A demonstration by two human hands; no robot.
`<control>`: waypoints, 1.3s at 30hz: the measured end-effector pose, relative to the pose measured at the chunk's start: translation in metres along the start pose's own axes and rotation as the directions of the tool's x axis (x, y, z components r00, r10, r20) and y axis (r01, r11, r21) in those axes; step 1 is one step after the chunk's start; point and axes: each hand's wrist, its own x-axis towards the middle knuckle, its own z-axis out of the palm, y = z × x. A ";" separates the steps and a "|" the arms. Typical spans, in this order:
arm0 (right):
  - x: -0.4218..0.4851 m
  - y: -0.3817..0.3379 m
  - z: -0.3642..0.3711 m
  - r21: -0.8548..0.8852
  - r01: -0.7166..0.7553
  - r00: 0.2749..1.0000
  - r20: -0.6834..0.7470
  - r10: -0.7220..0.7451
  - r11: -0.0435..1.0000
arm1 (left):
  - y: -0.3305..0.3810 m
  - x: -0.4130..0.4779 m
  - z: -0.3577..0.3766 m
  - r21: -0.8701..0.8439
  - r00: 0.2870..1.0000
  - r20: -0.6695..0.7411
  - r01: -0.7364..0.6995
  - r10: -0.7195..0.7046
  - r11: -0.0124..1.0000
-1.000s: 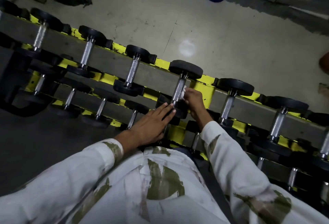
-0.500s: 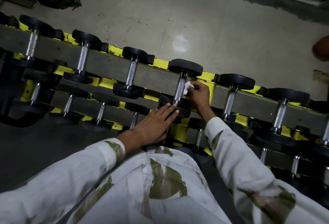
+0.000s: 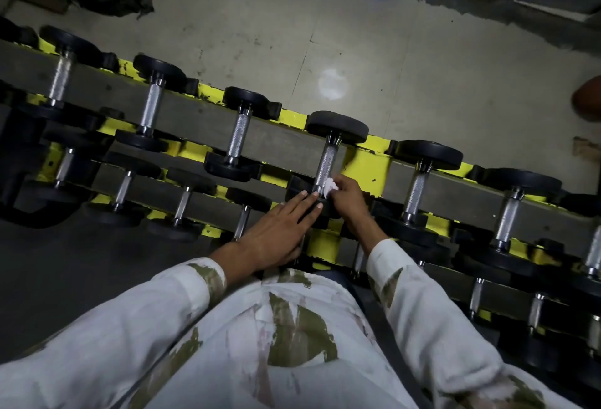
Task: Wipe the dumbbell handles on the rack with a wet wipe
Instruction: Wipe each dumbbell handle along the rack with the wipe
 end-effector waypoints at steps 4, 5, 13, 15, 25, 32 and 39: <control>0.025 -0.022 -0.010 0.211 -0.071 0.993 -0.076 0.088 0.975 | 0.003 0.000 0.001 0.000 1.000 0.000 0.017 -0.017 1.000; 0.035 -0.033 -0.013 0.338 -0.111 0.984 -0.092 0.151 0.934 | 0.003 0.000 0.002 -0.003 1.000 -0.008 0.018 -0.018 1.000; 0.061 -0.046 -0.009 0.783 -0.379 0.921 0.269 0.282 0.493 | 0.008 -0.001 0.001 -0.002 0.999 -0.012 0.043 -0.043 0.999; 0.067 -0.053 -0.013 0.801 -0.384 0.921 0.301 0.246 0.459 | 0.009 -0.001 -0.001 -0.001 0.999 -0.019 0.043 -0.043 0.999; 0.006 -0.046 0.025 0.278 0.094 0.871 -0.488 0.056 0.956 | 0.012 -0.003 -0.002 -0.038 0.998 -0.015 0.067 -0.067 0.997; -0.017 -0.033 0.005 -0.450 0.498 0.752 -0.201 -0.627 0.741 | 0.012 -0.005 0.000 -0.078 0.996 -0.049 0.067 -0.071 0.995; 0.025 -0.055 -0.042 -0.852 0.519 0.638 0.338 -0.692 0.063 | 0.018 -0.013 0.013 -0.092 0.991 -0.057 0.113 -0.118 0.989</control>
